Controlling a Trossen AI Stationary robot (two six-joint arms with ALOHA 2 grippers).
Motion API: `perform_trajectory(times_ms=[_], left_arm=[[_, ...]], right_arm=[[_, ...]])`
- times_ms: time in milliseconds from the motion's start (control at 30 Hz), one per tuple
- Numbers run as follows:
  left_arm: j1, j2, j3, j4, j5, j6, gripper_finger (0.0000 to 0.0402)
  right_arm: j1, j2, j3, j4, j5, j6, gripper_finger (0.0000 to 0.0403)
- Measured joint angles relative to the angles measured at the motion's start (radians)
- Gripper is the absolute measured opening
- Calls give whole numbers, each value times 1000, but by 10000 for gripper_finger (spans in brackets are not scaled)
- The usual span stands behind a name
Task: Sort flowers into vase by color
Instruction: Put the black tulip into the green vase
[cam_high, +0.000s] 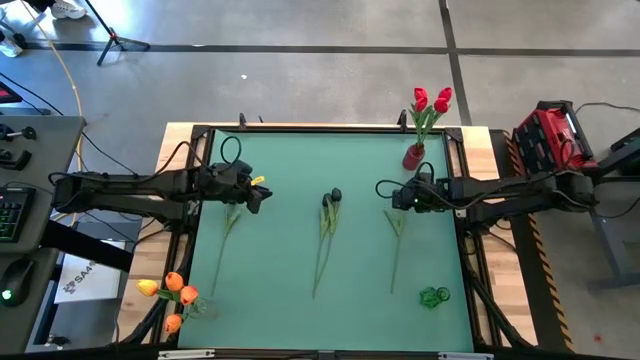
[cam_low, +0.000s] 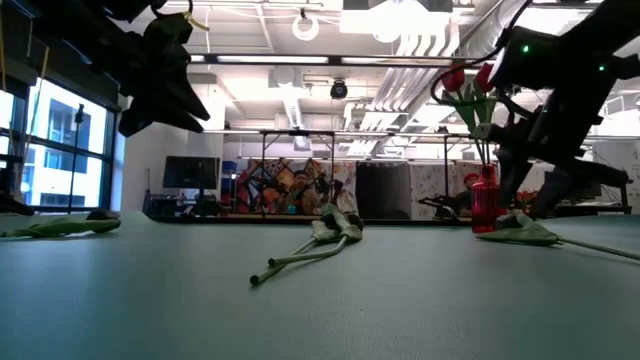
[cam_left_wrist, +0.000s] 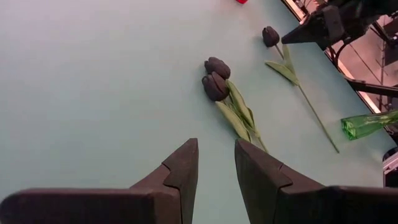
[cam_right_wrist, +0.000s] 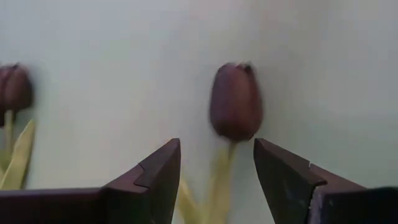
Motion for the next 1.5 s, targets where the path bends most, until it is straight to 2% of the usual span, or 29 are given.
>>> perform_trajectory(times_ms=[133,333,500,700,1100,1267,1500], left_arm=[[0,0,0,-1,0,0,92],[0,0,0,-1,0,0,92],[0,0,0,-1,1,-7,92],[-2,0,0,-18,13,-7,92],[-2,0,0,-39,14,-4,92],[-2,0,0,-41,25,-8,92],[-2,0,0,-45,41,-8,92]], right_arm=[[-44,24,-9,-4,-10,-30,175],[-71,108,-9,78,-118,-94,144],[-71,179,-7,102,-137,-96,140],[-71,194,-6,108,-150,-96,132],[-72,193,-3,98,-182,-122,44],[-69,189,79,98,-237,-186,6],[-70,189,266,16,-228,-311,4]])
